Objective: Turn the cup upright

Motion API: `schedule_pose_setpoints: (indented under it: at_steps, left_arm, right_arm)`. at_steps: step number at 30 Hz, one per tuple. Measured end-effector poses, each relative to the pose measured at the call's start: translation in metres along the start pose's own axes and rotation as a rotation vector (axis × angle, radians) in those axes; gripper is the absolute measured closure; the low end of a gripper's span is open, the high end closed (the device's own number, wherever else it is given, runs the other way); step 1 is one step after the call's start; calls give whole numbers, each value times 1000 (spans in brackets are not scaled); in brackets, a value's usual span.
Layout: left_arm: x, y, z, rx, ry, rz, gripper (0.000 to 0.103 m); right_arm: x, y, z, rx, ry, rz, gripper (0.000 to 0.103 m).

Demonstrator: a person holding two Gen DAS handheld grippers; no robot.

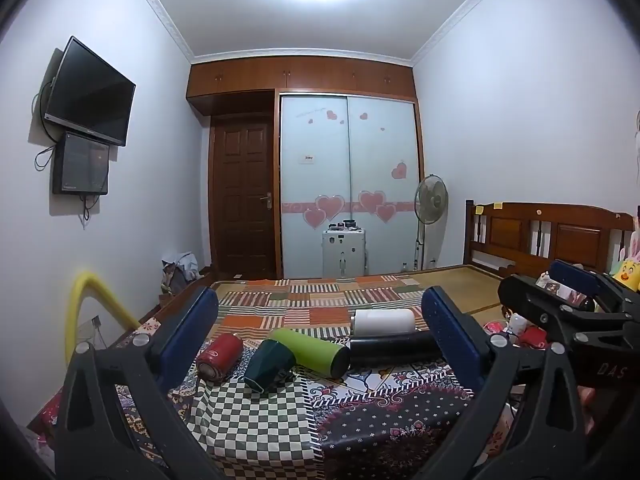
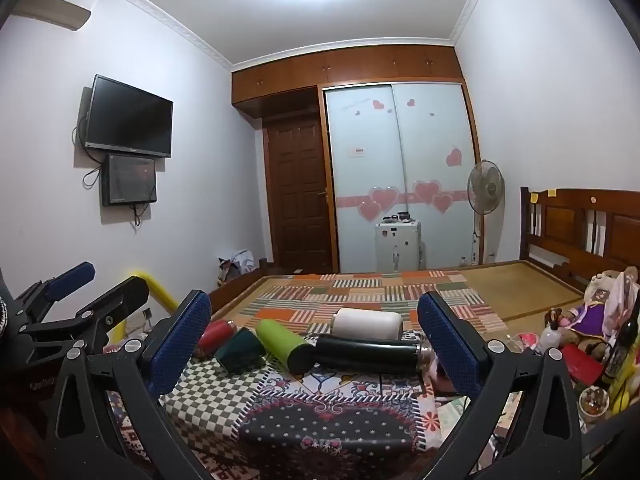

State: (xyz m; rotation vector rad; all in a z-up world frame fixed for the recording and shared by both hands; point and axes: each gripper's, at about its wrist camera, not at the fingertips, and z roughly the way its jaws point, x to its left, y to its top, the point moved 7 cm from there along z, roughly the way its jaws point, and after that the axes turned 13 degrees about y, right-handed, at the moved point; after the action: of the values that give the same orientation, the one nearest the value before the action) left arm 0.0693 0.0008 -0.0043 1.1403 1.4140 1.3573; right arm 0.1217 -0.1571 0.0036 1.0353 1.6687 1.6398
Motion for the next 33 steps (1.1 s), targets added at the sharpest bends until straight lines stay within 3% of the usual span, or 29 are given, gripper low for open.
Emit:
schedule_pose_setpoints:
  at_steps: [33]
  left_arm:
    - [10, 3, -2, 3, 17, 0, 0]
  right_arm:
    - [-4, -1, -1, 4, -15, -12, 0]
